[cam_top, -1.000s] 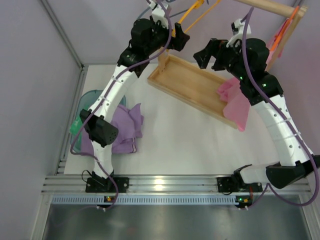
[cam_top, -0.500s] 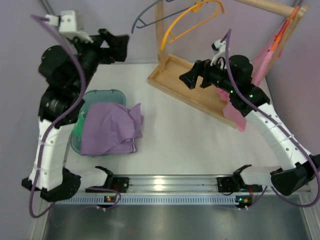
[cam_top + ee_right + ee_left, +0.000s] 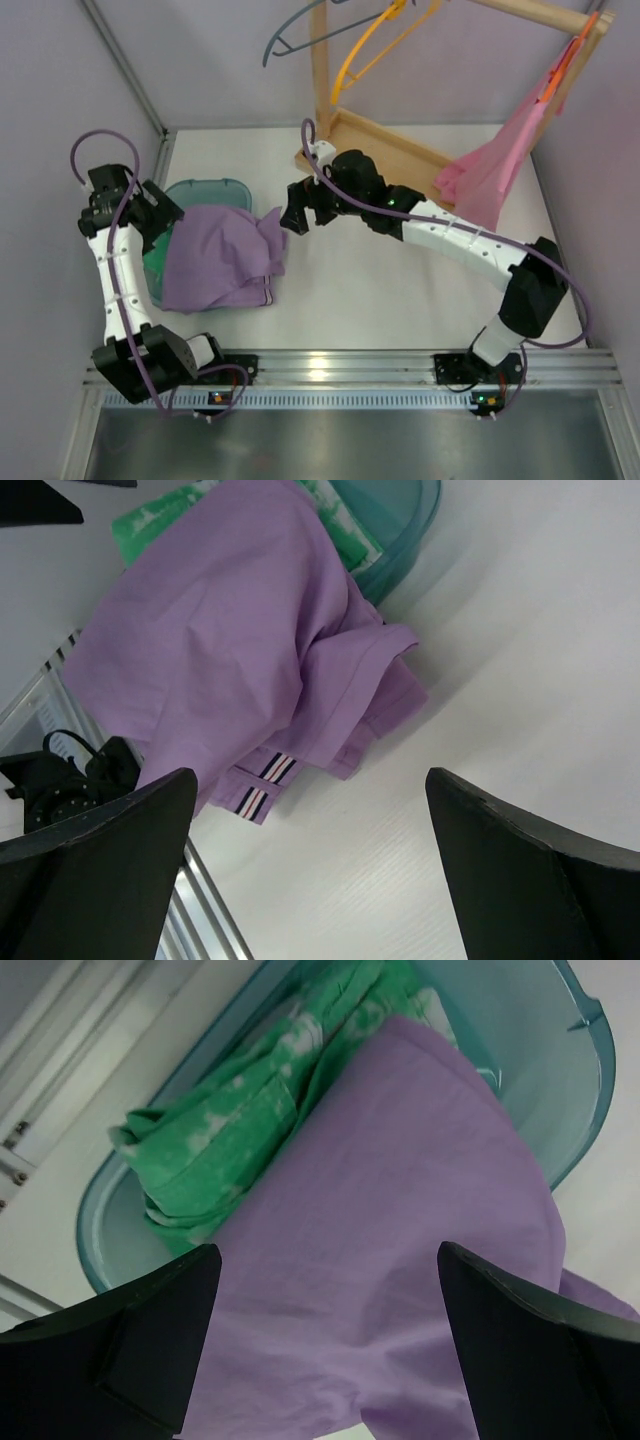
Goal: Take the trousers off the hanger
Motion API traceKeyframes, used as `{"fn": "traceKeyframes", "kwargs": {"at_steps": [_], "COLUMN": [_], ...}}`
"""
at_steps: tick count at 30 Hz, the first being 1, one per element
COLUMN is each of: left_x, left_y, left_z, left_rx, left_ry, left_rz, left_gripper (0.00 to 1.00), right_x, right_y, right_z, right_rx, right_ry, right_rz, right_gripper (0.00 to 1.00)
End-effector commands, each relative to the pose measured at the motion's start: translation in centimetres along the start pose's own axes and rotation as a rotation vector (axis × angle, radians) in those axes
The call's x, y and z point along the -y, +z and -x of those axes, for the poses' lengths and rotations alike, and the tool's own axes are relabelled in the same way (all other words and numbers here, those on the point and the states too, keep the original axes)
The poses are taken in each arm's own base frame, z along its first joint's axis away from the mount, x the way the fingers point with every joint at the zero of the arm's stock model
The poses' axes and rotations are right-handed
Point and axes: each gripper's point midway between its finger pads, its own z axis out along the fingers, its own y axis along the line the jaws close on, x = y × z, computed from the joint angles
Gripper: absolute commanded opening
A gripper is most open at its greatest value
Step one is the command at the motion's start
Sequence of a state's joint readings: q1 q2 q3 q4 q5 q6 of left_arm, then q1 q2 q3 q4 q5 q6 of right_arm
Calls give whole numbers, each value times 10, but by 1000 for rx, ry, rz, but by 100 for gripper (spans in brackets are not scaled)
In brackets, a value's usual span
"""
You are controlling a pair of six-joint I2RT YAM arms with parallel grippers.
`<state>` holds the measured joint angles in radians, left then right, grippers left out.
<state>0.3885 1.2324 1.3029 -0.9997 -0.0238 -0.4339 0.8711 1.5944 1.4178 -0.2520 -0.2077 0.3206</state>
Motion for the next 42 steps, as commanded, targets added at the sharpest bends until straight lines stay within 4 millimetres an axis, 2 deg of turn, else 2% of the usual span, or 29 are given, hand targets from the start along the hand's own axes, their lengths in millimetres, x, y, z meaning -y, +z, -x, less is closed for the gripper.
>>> {"fn": "traceKeyframes", "kwargs": {"at_steps": [1,3,9,12,15,19,23,26,30,32,34,37,41,42], "left_x": [7,8,1,-4,-13,-31,-39,-38,-37,-37,-33,-27,-19,-18], "left_y": [-7,7,17,28,33,33,42,48,60,62,64,65,66,68], "left_z": [-12,-20,-21,-40,-50,-43,-43,-41,-60,-62,-65,-67,-63,-65], "left_rx": [-9,-48,-17,-59,-53,7,-3,1,-41,-44,-54,-61,-50,-59], "left_ry": [-68,-126,-157,-161,-152,-121,-117,-114,-133,-138,-135,-140,-138,-137], "left_rz": [-121,-173,-204,-204,-176,-81,-37,-39,-69,-70,-97,-134,-184,-186], "left_gripper": [94,93,92,92,91,98,98,98,98,97,94,85,65,51], "right_x": [-27,-28,-32,-32,-28,-25,-27,-27,-24,-27,-26,-26,-21,-19], "right_y": [7,19,33,37,36,37,39,40,44,45,49,52,55,56], "right_z": [42,38,31,27,28,26,18,18,17,25,24,24,19,18], "right_rx": [127,113,82,66,69,59,29,24,-1,5,-6,-11,-26,-27], "right_ry": [4,44,47,54,40,46,72,74,59,51,49,40,39,41], "right_rz": [78,93,116,118,97,80,89,80,65,69,64,69,55,45], "right_gripper": [99,99,100,99,99,99,100,99,99,99,99,99,99,99]}}
